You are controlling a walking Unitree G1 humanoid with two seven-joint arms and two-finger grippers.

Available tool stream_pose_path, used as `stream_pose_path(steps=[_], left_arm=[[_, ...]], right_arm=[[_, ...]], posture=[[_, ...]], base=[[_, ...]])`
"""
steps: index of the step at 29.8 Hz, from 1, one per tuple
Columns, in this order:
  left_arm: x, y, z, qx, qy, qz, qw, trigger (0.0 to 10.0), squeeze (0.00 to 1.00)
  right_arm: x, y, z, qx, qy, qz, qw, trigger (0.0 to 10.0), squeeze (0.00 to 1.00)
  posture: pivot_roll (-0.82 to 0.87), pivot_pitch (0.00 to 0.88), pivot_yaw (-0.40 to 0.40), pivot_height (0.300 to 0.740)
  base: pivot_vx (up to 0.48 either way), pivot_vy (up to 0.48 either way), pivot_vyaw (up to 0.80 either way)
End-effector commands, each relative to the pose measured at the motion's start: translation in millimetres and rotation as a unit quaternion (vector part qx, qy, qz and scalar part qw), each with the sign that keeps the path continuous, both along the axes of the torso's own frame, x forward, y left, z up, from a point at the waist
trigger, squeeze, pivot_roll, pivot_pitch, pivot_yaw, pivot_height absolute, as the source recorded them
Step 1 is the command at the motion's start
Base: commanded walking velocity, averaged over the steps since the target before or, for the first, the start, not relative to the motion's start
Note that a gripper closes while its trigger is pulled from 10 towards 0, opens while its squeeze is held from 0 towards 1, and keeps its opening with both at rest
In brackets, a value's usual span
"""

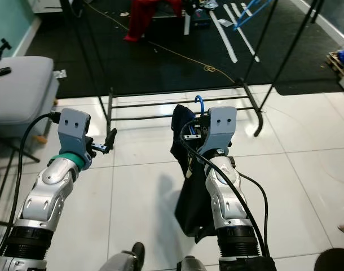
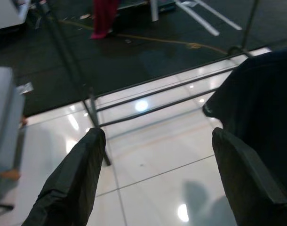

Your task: Hang hanger

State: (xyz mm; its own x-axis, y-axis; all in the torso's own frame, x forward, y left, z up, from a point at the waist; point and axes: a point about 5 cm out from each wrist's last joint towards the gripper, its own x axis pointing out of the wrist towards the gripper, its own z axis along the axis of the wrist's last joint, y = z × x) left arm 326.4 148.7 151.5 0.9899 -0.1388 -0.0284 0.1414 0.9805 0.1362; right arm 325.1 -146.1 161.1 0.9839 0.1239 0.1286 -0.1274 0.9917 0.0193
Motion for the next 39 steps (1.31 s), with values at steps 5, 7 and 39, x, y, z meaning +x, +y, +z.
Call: stream_pose_path(steps=[5, 7, 39], left_arm=[[-1.1, 4.5, -1.6, -0.004, -0.002, 0.018, 1.000, 10.0, 0.00], [-1.0, 4.5, -0.8, 0.003, -0.007, 0.020, 1.000, 10.0, 0.00], [-0.7, 6.6, -19.5, 0.010, 0.049, 0.013, 0.999, 10.0, 0.00]], right_arm=[[-0.8, 3.5, 1.6, -0.001, -0.008, 0.012, 1.000, 10.0, 0.00], [-0.7, 2.9, 1.8, 0.004, -0.009, 0.010, 1.000, 10.0, 0.00], [1.3, -5.0, -9.0, 0.029, 0.007, -0.027, 0.999, 10.0, 0.00]], posture=[[0.03, 0.098, 0.085, 0.740], [0.03, 0.096, 0.086, 0.740], [0.02, 0.072, 0.093, 0.740]], base=[[0.000, 0.000, 0.80], [0.000, 0.000, 0.80], [0.000, -0.127, 0.28]])
